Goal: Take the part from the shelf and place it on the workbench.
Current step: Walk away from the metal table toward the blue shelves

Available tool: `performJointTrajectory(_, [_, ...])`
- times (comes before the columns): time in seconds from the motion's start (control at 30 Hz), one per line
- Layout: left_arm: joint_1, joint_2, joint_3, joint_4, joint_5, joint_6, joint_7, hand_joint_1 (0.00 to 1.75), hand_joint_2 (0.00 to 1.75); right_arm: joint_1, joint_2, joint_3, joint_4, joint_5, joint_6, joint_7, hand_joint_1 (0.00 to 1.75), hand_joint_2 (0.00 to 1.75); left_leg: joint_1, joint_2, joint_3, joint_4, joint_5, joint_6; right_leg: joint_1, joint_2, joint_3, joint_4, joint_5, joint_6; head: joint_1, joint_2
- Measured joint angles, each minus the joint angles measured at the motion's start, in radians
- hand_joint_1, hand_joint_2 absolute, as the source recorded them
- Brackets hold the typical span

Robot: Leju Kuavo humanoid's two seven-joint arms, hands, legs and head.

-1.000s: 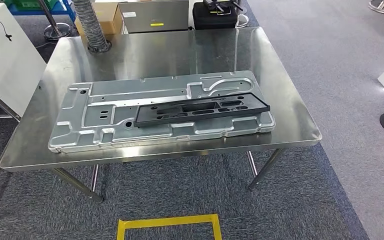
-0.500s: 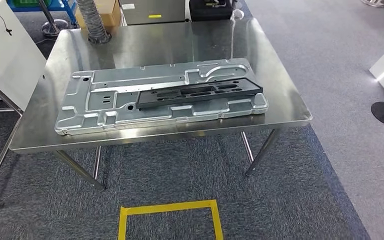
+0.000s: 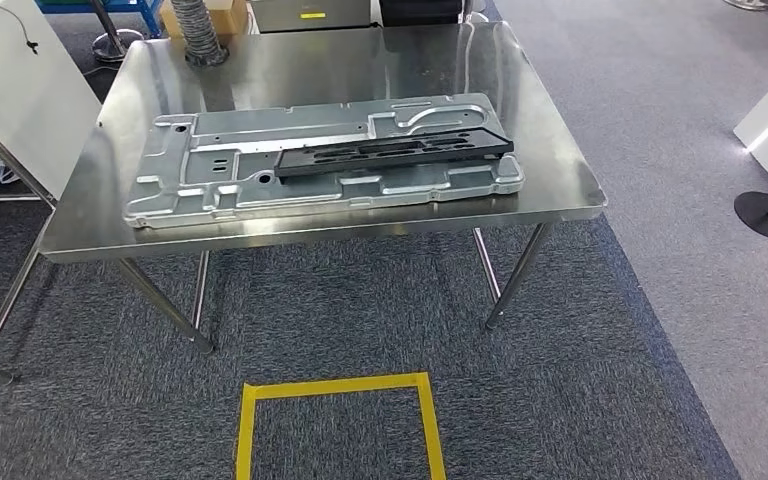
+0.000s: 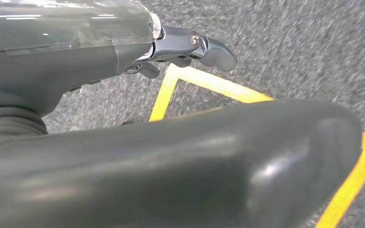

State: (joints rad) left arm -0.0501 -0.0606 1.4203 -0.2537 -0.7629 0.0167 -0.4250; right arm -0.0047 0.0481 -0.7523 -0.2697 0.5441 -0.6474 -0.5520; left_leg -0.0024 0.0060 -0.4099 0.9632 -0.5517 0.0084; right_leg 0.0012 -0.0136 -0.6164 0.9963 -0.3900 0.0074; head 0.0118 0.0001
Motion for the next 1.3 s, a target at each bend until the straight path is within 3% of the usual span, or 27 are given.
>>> performJointTrajectory(0.07, [0.0, 0.0, 0.0, 0.0, -0.001, 0.0, 0.001, 0.0, 0.0, -0.001, 0.0, 0.003, 0.013, 0.002, 0.0, 0.002, 0.0, 0.0, 0.002, 0.003, -0.015, -0.003, 0.014, 0.017, -0.002, 0.001, -0.007, 0.003, 0.004, 0.011, -0.002, 0.0])
performJointTrajectory(0.1, [0.0, 0.0, 0.0, 0.0, -0.001, 0.0, 0.002, 0.0, 0.0, -0.001, -0.001, 0.005, 0.018, 0.002, 0.0, 0.002, 0.0, 0.0, 0.003, 0.005, -0.027, -0.003, 0.026, 0.025, -0.003, 0.004, -0.016, 0.022, -0.022, 0.017, -0.001, 0.0])
performJointTrajectory(0.13, [-0.001, 0.0, 0.0, 0.0, -0.001, 0.0, 0.002, 0.0, 0.0, -0.001, -0.001, 0.006, 0.023, 0.002, 0.0, 0.003, 0.0, 0.0, 0.004, 0.007, -0.042, -0.004, 0.039, 0.032, -0.005, 0.006, -0.03, 0.06, -0.065, 0.023, 0.0, 0.0])
performJointTrajectory(0.2, [-0.002, 0.0, 0.0, 0.0, -0.001, 0.0, 0.002, 0.0, 0.0, -0.001, -0.002, 0.008, 0.03, 0.002, 0.0, 0.003, 0.0, 0.0, 0.003, 0.008, -0.074, -0.003, 0.064, 0.039, -0.009, 0.009, -0.062, 0.187, -0.174, 0.034, 0.003, 0.0])
performJointTrajectory(0.23, [-0.001, 0.0, 0.0, 0.0, -0.001, 0.0, 0.002, 0.0, 0.0, -0.001, -0.002, 0.01, 0.032, 0.002, 0.0, 0.003, 0.0, 0.0, 0.002, 0.008, -0.091, -0.001, 0.076, 0.039, -0.01, 0.009, -0.072, 0.249, -0.203, 0.037, 0.003, 0.0])
performJointTrajectory(0.27, [-0.001, 0.0, 0.0, 0.0, -0.001, 0.0, 0.002, 0.0, 0.0, -0.001, -0.002, 0.011, 0.034, 0.003, 0.001, 0.003, 0.0, 0.0, 0.001, 0.009, -0.108, 0.002, 0.088, 0.038, -0.011, 0.009, -0.069, 0.29, -0.206, 0.039, 0.003, 0.0])
performJointTrajectory(0.3, [-0.001, 0.0, 0.0, 0.0, -0.001, 0.0, 0.002, 0.0, 0.0, -0.001, -0.002, 0.013, 0.037, 0.004, 0.003, 0.004, 0.0, 0.0, 0.001, 0.009, -0.126, 0.006, 0.099, 0.036, -0.012, 0.009, -0.05, 0.296, -0.187, 0.038, 0.003, 0.0])
performJointTrajectory(0.37, [-0.002, 0.0, 0.0, 0.0, -0.001, 0.001, 0.002, 0.0, 0.0, -0.003, -0.002, 0.017, 0.039, 0.008, 0.011, 0.005, 0.0, 0.0, 0.0, 0.008, -0.158, 0.016, 0.118, 0.032, -0.012, 0.009, 0.041, 0.2, -0.135, 0.031, 0.003, 0.0])
performJointTrajectory(0.43, [-0.002, 0.0, 0.0, 0.0, -0.002, 0.002, 0.004, 0.0, 0.0, -0.007, -0.004, 0.02, 0.039, 0.011, 0.026, 0.009, 0.0, 0.0, -0.003, 0.008, -0.178, 0.025, 0.134, 0.025, -0.007, 0.009, 0.163, 0.031, -0.137, 0.018, 0.003, 0.0])
performJointTrajectory(0.47, [-0.002, 0.0, 0.0, 0.0, -0.004, 0.003, 0.004, 0.0, 0.0, -0.01, -0.004, 0.021, 0.04, 0.014, 0.038, 0.014, 0.0, 0.0, -0.004, 0.008, -0.182, 0.027, 0.143, 0.019, -0.003, 0.01, 0.2, -0.027, -0.148, 0.013, 0.002, 0.0])
performJointTrajectory(0.5, [-0.003, 0.001, 0.0, 0.0, -0.007, 0.003, 0.005, 0.0, 0.0, -0.012, -0.005, 0.022, 0.041, 0.02, 0.052, 0.022, 0.0, 0.0, -0.003, 0.009, -0.186, 0.028, 0.152, 0.014, 0.0, 0.009, 0.218, -0.059, -0.156, 0.008, 0.002, 0.0])
performJointTrajectory(0.57, [-0.002, 0.004, -0.001, 0.0, -0.013, 0.002, 0.005, 0.0, 0.0, -0.011, -0.005, 0.026, 0.044, 0.034, 0.091, 0.049, 0.0, 0.0, -0.002, 0.009, -0.19, 0.023, 0.172, 0.002, 0.001, 0.008, 0.207, -0.063, -0.144, -0.001, 0.002, 0.0])
performJointTrajectory(0.6, [-0.002, 0.006, -0.001, 0.0, -0.016, 0.0, 0.005, 0.0, 0.0, -0.011, -0.005, 0.029, 0.048, 0.041, 0.111, 0.066, 0.0, 0.0, 0.0, 0.008, -0.197, 0.028, 0.166, -0.003, 0.0, 0.006, 0.198, -0.063, -0.133, -0.007, 0.002, 0.0])
performJointTrajectory(0.63, [-0.001, 0.008, -0.003, 0.0, -0.019, -0.001, 0.005, 0.0, 0.0, -0.012, -0.005, 0.032, 0.051, 0.048, 0.131, 0.085, 0.0, 0.0, 0.0, 0.007, -0.209, 0.05, 0.139, -0.009, -0.002, 0.004, 0.185, -0.064, -0.12, -0.013, 0.001, 0.0])
performJointTrajectory(0.73, [0.0, 0.011, -0.014, 0.001, -0.034, -0.011, 0.004, 0.0, 0.0, -0.014, -0.006, 0.051, 0.059, 0.076, 0.194, 0.153, 0.0, 0.0, 0.006, 0.004, -0.255, 0.216, -0.013, -0.019, -0.001, 0.0, 0.132, -0.059, -0.082, -0.025, -0.003, 0.0])
performJointTrajectory(0.77, [-0.001, 0.012, -0.019, 0.001, -0.04, -0.014, 0.004, 0.0, 0.0, -0.014, -0.006, 0.061, 0.062, 0.086, 0.215, 0.176, 0.0, 0.0, 0.006, 0.004, -0.259, 0.268, -0.033, -0.02, 0.001, -0.001, 0.113, -0.055, -0.07, -0.027, -0.004, 0.0])
performJointTrajectory(0.8, [-0.002, 0.014, -0.023, 0.001, -0.047, -0.018, 0.003, 0.0, 0.0, -0.015, -0.006, 0.07, 0.064, 0.096, 0.234, 0.195, 0.0, 0.0, 0.006, 0.004, -0.249, 0.296, -0.025, -0.019, 0.002, -0.001, 0.092, -0.05, -0.058, -0.026, -0.004, 0.0])
performJointTrajectory(0.83, [-0.004, 0.015, -0.028, 0.001, -0.051, -0.021, 0.003, 0.0, 0.0, -0.015, -0.006, 0.078, 0.066, 0.104, 0.246, 0.208, 0.0, 0.0, 0.006, 0.004, -0.225, 0.296, 0.002, -0.017, 0.003, -0.001, 0.07, -0.042, -0.047, -0.026, -0.004, 0.0])
performJointTrajectory(0.9, [-0.008, 0.016, -0.035, 0.001, -0.056, -0.023, 0.003, 0.0, 0.0, -0.017, -0.006, 0.09, 0.067, 0.113, 0.258, 0.222, 0.0, 0.0, 0.004, 0.004, -0.13, 0.205, 0.043, -0.009, 0.005, 0.0, 0.03, -0.022, -0.03, -0.021, -0.004, 0.0])
performJointTrajectory(0.97, [-0.014, 0.017, -0.044, 0.001, -0.061, -0.023, 0.003, 0.0, 0.0, -0.02, -0.005, 0.099, 0.067, 0.118, 0.264, 0.231, 0.0, 0.0, 0.0, 0.003, -0.028, 0.065, 0.016, 0.001, 0.007, -0.001, 0.005, -0.003, -0.015, -0.012, -0.004, 0.0])
performJointTrajectory(1.0, [-0.017, 0.018, -0.046, 0.001, -0.063, -0.024, 0.003, 0.0, 0.0, -0.021, -0.005, 0.102, 0.067, 0.119, 0.266, 0.233, 0.0, 0.0, -0.002, 0.003, -0.002, 0.019, -0.001, 0.007, 0.007, -0.002, -0.002, 0.002, -0.006, -0.007, -0.003, 0.0])
performJointTrajectory(1.07, [-0.016, 0.016, -0.049, 0.002, -0.065, -0.024, 0.003, 0.0, 0.0, -0.02, -0.008, 0.105, 0.068, 0.122, 0.271, 0.236, 0.0, 0.0, -0.003, 0.005, -0.004, -0.006, -0.001, 0.021, 0.006, -0.002, -0.01, 0.003, 0.01, 0.004, -0.003, 0.0])
performJointTrajectory(1.1, [-0.015, 0.015, -0.049, 0.002, -0.065, -0.022, 0.003, 0.0, 0.0, -0.02, -0.009, 0.106, 0.068, 0.124, 0.276, 0.236, 0.0, 0.0, -0.002, 0.007, -0.012, -0.006, 0.01, 0.028, 0.004, 0.0, -0.015, 0.01, 0.0, 0.01, -0.003, 0.0])
performJointTrajectory(1.13, [-0.015, 0.013, -0.049, 0.003, -0.065, -0.021, 0.002, 0.0, 0.0, -0.019, -0.011, 0.108, 0.068, 0.126, 0.281, 0.235, 0.0, 0.0, 0.0, 0.009, -0.024, -0.007, 0.022, 0.035, 0.002, 0.003, -0.024, 0.035, -0.032, 0.016, -0.002, 0.0])
performJointTrajectory(1.23, [-0.015, 0.011, -0.049, 0.004, -0.064, -0.017, 0.002, 0.0, 0.0, -0.016, -0.012, 0.116, 0.069, 0.131, 0.289, 0.234, 0.0, 0.0, 0.0, 0.011, -0.072, -0.005, 0.06, 0.044, -0.005, 0.009, -0.065, 0.204, -0.183, 0.03, 0.002, 0.0])
performJointTrajectory(1.27, [-0.015, 0.01, -0.049, 0.004, -0.064, -0.017, 0.002, 0.0, 0.0, -0.016, -0.012, 0.117, 0.069, 0.131, 0.289, 0.234, 0.0, 0.0, -0.001, 0.011, -0.09, -0.002, 0.072, 0.044, -0.007, 0.009, -0.071, 0.259, -0.204, 0.033, 0.002, 0.0])
performJointTrajectory(1.3, [-0.015, 0.01, -0.049, 0.005, -0.064, -0.017, 0.002, 0.0, 0.0, -0.016, -0.012, 0.118, 0.069, 0.131, 0.289, 0.234, 0.0, 0.0, -0.002, 0.012, -0.109, 0.003, 0.083, 0.043, -0.008, 0.009, -0.065, 0.291, -0.201, 0.034, 0.002, 0.0])
